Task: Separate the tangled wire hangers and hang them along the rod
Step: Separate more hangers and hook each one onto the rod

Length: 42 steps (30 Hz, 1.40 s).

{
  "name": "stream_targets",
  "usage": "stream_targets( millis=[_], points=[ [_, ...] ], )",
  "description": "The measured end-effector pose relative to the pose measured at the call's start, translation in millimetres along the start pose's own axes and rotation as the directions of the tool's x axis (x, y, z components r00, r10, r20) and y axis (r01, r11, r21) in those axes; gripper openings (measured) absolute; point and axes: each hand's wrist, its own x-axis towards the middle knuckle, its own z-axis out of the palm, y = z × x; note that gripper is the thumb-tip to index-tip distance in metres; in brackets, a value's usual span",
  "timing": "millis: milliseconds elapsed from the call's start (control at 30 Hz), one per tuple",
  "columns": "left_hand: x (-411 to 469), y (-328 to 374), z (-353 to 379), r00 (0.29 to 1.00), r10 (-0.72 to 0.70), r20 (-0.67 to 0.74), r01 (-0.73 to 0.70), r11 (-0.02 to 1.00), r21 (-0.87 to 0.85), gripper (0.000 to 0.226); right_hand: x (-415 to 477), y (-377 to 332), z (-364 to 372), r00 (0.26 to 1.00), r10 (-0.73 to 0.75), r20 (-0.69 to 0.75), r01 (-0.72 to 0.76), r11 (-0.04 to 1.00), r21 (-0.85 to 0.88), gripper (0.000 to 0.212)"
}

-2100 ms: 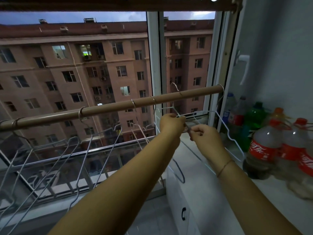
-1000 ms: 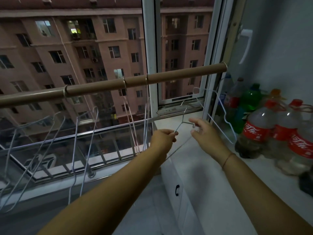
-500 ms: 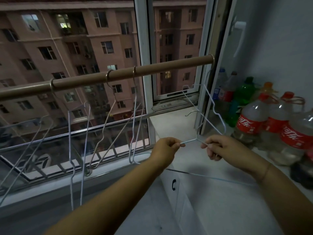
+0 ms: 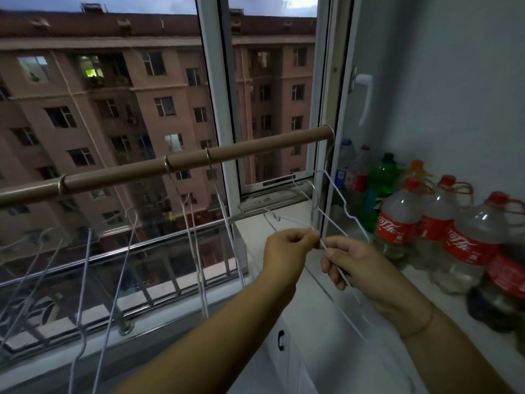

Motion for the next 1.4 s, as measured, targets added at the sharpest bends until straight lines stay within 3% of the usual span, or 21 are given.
stream_targets(
  millis=[133,300,567,1000,1400],
  points=[
    [17,27,-6,0.999,0.002,-0.054,-0.006,0.998,-0.068,0.018,2,-12,1,1.0,0.026,-0.015,-0.025,0.998,0.065,0.026],
    [32,52,-11,0.998,0.023,-0.064,-0.03,0.992,-0.124,0.019,13,-30,6,0.996,-0.041,-0.079,0.052,0.99,0.13,0.028],
    [49,67,-16,0.993,-0.053,-0.105,0.032,0.981,-0.194,0.014,35,-43,15,0.995,-0.03,-0.099,0.039,0.995,0.092,0.027],
    [41,59,-26,0.995,-0.053,-0.089,0.044,0.994,-0.103,0.018,50,-34,22,0.991,0.068,-0.113,-0.056,0.993,0.108,0.026],
    [21,59,-47,0.988,-0.055,-0.142,0.061,0.997,0.038,0.043,48,-27,27,0.986,-0.067,-0.155,0.075,0.996,0.044,0.03]
  ],
)
